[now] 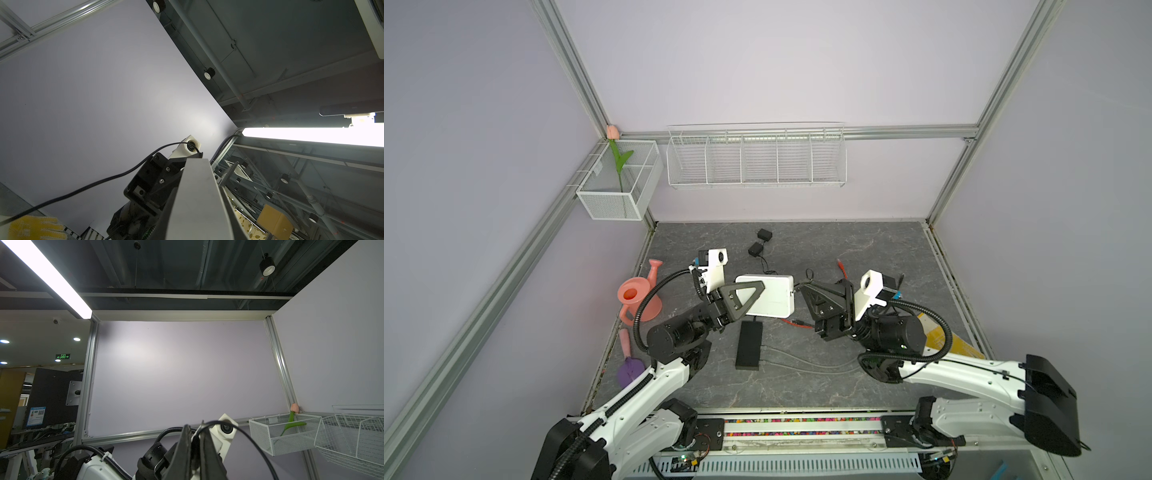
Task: Insert the plug into the switch port
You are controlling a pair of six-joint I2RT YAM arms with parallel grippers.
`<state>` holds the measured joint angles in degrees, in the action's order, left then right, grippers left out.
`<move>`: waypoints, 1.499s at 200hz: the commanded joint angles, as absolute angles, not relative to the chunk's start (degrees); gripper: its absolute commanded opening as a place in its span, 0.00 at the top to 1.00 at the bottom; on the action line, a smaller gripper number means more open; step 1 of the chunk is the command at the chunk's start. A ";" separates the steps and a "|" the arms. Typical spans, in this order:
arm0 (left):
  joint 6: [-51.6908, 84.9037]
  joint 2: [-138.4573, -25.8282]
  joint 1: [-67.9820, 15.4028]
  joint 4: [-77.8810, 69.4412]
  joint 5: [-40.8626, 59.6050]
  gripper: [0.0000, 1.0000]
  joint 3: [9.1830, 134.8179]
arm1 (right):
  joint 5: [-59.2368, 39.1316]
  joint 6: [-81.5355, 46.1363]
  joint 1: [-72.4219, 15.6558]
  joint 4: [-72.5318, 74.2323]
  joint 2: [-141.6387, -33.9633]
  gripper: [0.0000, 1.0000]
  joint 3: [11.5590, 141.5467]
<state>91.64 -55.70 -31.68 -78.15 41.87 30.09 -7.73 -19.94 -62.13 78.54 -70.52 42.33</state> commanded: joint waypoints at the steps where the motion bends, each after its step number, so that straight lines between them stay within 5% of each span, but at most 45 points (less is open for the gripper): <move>1: 91.59 -54.88 -31.90 -81.03 40.88 1.00 29.54 | -7.57 -20.81 -62.67 82.18 -70.87 0.94 43.73; 300: 90.74 -52.25 -33.12 -80.99 34.22 1.00 26.55 | -5.12 -20.59 -64.75 82.18 -75.43 0.94 46.56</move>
